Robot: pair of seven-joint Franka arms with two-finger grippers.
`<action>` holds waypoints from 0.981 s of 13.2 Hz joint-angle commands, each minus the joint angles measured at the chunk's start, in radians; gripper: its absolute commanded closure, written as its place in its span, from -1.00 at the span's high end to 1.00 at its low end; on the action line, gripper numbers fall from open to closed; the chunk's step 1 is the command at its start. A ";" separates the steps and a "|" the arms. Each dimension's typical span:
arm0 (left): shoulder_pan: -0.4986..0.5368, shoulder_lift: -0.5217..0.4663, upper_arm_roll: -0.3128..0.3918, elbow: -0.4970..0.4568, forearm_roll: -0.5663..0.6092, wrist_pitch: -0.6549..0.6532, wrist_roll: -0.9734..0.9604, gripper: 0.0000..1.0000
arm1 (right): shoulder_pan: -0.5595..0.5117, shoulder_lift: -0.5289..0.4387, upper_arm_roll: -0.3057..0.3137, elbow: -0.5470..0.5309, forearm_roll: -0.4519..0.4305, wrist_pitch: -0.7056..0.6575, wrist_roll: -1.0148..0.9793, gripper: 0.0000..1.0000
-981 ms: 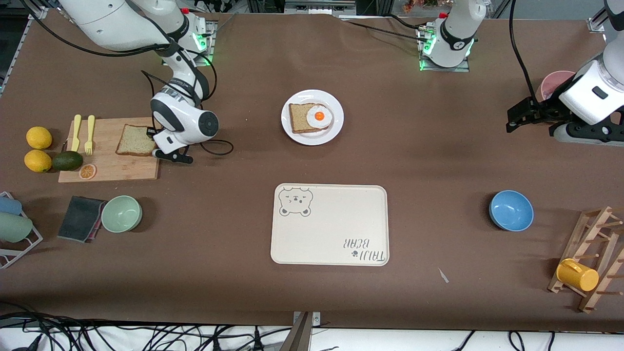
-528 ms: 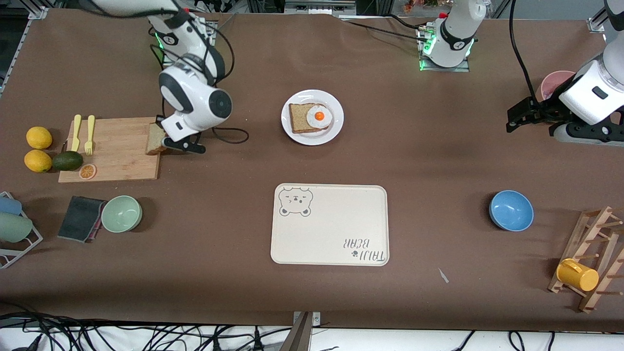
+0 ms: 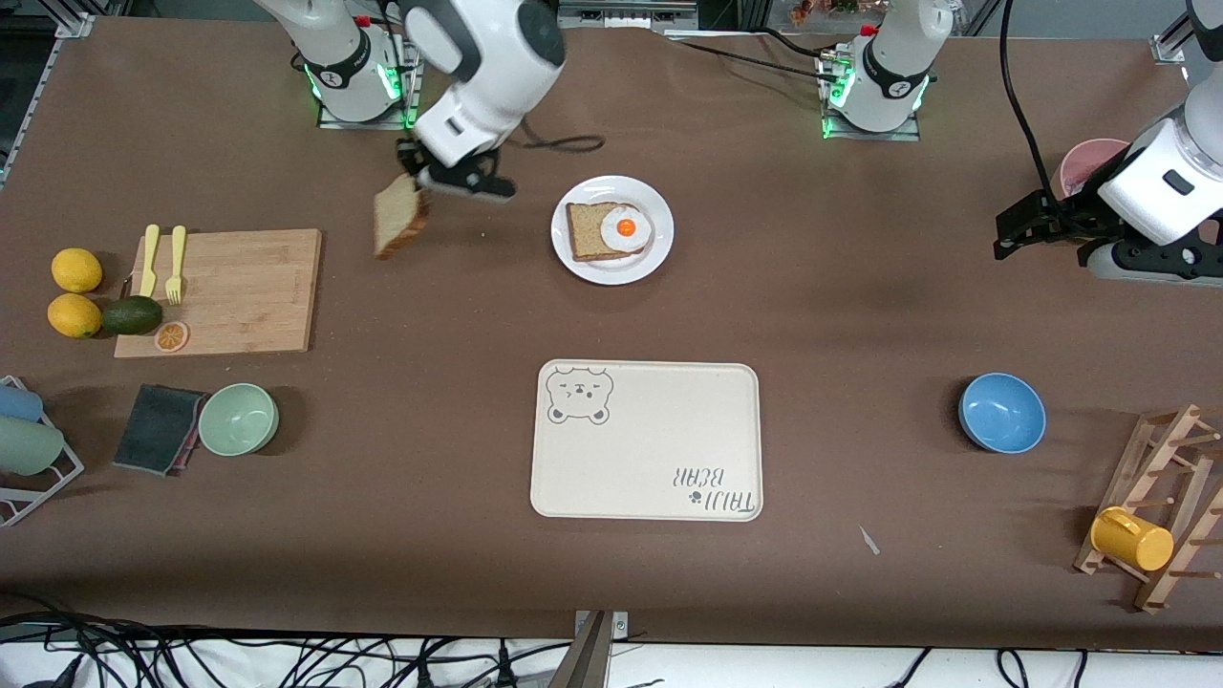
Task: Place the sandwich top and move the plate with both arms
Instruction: 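Lift the bread slice with the right gripper and carry it to the plate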
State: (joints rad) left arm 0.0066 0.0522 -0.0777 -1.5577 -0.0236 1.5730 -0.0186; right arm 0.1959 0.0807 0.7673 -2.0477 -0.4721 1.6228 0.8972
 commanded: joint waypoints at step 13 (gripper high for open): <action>0.012 0.017 0.001 0.038 -0.018 -0.019 0.006 1.00 | 0.448 0.528 -0.029 0.497 -0.168 0.008 0.420 -1.00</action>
State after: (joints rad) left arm 0.0156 0.0524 -0.0778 -1.5557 -0.0236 1.5729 -0.0186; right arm 0.5887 0.4888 0.7548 -1.6801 -0.6446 1.6852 1.2777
